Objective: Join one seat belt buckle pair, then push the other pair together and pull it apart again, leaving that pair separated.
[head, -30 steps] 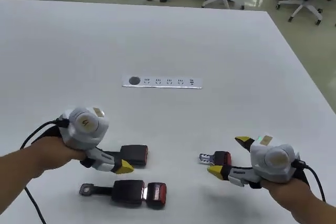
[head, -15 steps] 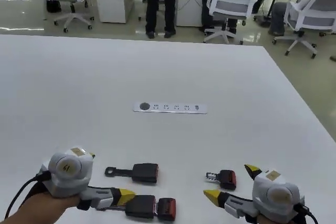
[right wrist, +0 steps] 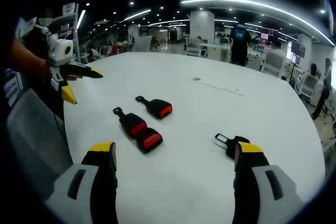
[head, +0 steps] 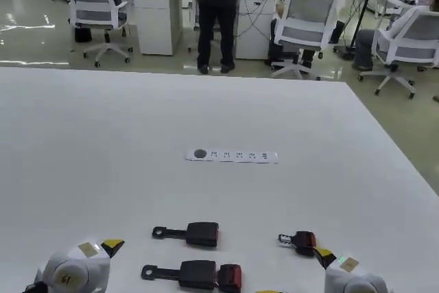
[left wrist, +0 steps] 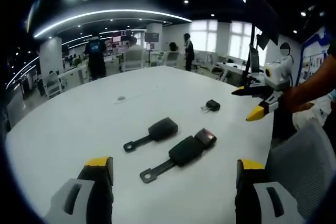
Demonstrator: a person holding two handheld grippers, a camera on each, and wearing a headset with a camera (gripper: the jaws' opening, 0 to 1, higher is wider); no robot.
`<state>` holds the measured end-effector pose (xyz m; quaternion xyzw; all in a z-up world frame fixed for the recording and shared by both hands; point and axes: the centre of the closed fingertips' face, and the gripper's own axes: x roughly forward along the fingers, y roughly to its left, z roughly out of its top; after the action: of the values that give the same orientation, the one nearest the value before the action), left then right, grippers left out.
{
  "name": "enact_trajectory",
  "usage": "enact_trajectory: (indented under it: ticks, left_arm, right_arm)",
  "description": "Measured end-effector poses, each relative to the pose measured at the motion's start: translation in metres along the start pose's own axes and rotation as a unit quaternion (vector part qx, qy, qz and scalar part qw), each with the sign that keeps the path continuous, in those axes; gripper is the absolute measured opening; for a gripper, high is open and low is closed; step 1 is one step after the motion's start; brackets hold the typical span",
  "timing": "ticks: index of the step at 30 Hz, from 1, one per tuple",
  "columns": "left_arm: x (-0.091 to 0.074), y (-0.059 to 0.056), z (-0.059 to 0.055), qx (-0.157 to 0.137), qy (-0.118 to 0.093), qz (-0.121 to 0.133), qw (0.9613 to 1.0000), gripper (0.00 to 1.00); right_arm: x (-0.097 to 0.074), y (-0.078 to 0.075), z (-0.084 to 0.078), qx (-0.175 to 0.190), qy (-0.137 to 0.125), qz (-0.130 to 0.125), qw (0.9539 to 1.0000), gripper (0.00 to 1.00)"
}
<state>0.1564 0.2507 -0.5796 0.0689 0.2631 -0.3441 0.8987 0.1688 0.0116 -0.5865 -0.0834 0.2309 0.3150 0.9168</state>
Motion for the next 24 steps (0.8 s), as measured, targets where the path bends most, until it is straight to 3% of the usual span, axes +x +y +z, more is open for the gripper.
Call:
enact_trajectory:
  ticks: [3, 5, 8, 12, 15, 17, 19, 24]
  left_arm:
    - [-0.005, -0.004, -0.007, 0.005, 0.001, 0.003, 1.0000, 1.00]
    - [-0.010, 0.003, -0.014, -0.005, 0.008, 0.006, 0.9999, 1.00]
    - [-0.014, -0.007, -0.013, -0.005, 0.001, 0.002, 1.0000, 1.00]
    - [-0.022, -0.007, -0.017, -0.023, -0.001, 0.007, 0.9997, 1.00]
    - [-0.027, -0.003, -0.020, -0.011, 0.000, 0.014, 0.9998, 1.00]
    - [-0.030, -0.007, -0.025, 0.008, 0.011, 0.008, 0.9999, 1.00]
    - [-0.034, -0.009, -0.026, -0.004, 0.012, 0.004, 0.9999, 1.00]
    - [-0.038, -0.006, -0.022, -0.010, -0.001, 0.005, 0.9999, 1.00]
  right_arm:
    - [-0.006, 0.006, -0.003, -0.005, 0.002, 0.002, 1.0000, 0.93]
    - [-0.010, 0.010, -0.006, -0.005, 0.004, 0.003, 1.0000, 0.93]
    - [-0.013, 0.012, -0.014, -0.003, 0.015, 0.005, 0.9999, 0.90]
    - [-0.018, 0.018, -0.018, 0.006, 0.014, 0.003, 0.9999, 0.91]
    - [-0.017, 0.021, -0.024, 0.019, 0.024, 0.015, 0.9994, 0.88]
    - [-0.020, 0.024, -0.022, 0.011, 0.014, 0.012, 0.9998, 0.89]
    - [-0.020, 0.023, -0.024, 0.018, 0.023, 0.012, 0.9995, 0.89]
    - [-0.019, 0.018, -0.017, 0.014, 0.008, -0.001, 0.9999, 0.93]
